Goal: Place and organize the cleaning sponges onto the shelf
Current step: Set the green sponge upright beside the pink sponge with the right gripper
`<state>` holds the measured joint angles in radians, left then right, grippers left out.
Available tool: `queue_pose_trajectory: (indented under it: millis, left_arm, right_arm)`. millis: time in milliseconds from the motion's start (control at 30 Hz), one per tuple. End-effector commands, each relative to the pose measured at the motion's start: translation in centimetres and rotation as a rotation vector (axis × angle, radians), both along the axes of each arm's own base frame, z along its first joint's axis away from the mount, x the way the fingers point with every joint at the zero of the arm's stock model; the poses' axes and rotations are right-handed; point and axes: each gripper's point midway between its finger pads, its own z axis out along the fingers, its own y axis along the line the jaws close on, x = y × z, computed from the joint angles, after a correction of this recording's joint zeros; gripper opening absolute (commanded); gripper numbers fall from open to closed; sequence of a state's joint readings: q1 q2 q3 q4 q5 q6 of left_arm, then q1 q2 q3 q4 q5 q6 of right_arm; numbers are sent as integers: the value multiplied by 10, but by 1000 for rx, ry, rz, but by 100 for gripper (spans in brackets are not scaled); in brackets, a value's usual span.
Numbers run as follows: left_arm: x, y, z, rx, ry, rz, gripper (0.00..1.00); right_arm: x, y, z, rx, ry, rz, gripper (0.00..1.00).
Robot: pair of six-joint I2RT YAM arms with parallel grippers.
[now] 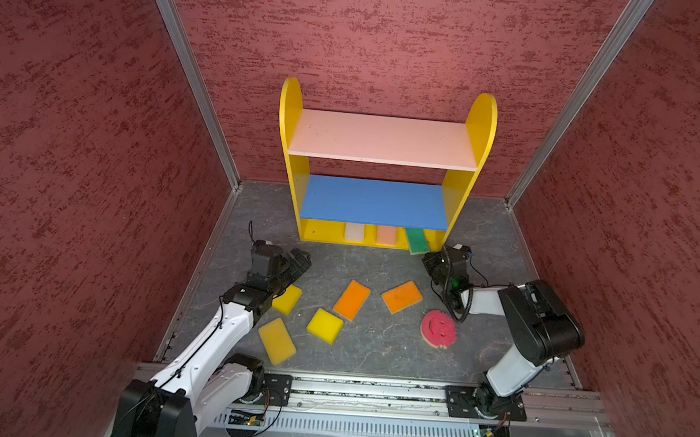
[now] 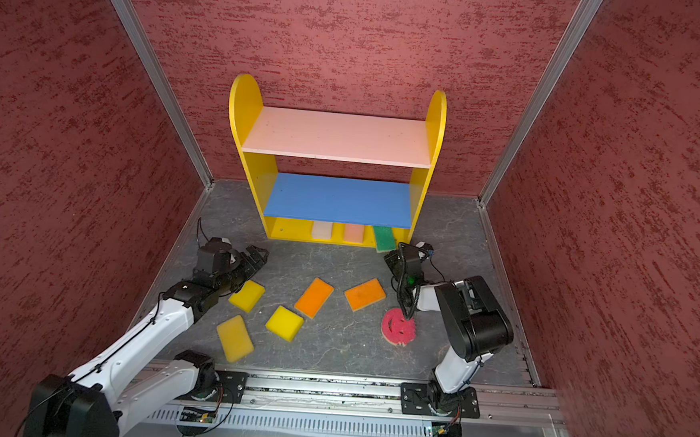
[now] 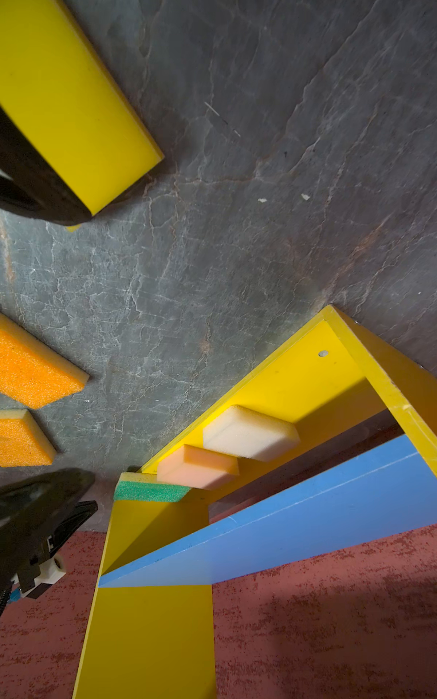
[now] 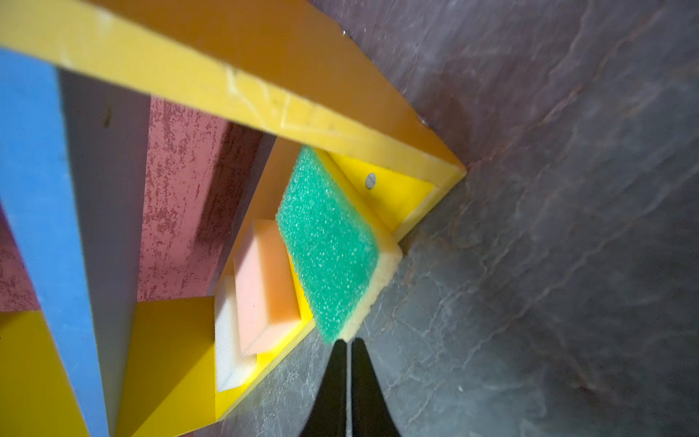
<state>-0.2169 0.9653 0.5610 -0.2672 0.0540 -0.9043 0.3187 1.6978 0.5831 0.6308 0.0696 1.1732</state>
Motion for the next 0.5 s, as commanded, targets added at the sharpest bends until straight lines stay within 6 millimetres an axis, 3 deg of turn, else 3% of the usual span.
queue_pose_trajectory:
  millis: [0,200,467]
  left_arm:
    - [6,-1,8,-11,-30,-4,100]
    - [3,1,11,-1,-37,2,99]
    - [2,3,8,2,-31,4,99]
  right_arm:
    - [-4,7,-1,28,6,16,15]
    - [2,9,-14,42,21,5,26]
    - [18,18,-14,54,8,25,21]
